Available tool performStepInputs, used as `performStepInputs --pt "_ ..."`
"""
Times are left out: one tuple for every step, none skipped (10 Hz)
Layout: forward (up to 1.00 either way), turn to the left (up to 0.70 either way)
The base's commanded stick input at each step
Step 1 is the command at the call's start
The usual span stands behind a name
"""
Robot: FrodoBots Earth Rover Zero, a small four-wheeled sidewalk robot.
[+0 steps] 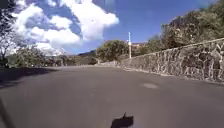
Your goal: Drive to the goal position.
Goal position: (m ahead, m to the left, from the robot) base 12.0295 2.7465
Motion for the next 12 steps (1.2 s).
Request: performStepInputs --pt "0.50 0.00" --pt "0.50 0.00" --pt "0.50 0.00" --pt "0.50 0.00" --pt "0.50 0.00" --pt "0.50 0.00" --pt "0.50 0.00" --pt "0.50 0.00" --pt "0.50 0.00" --pt "0.50 0.00" --pt "0.50 0.00" --pt "0.50 0.00"
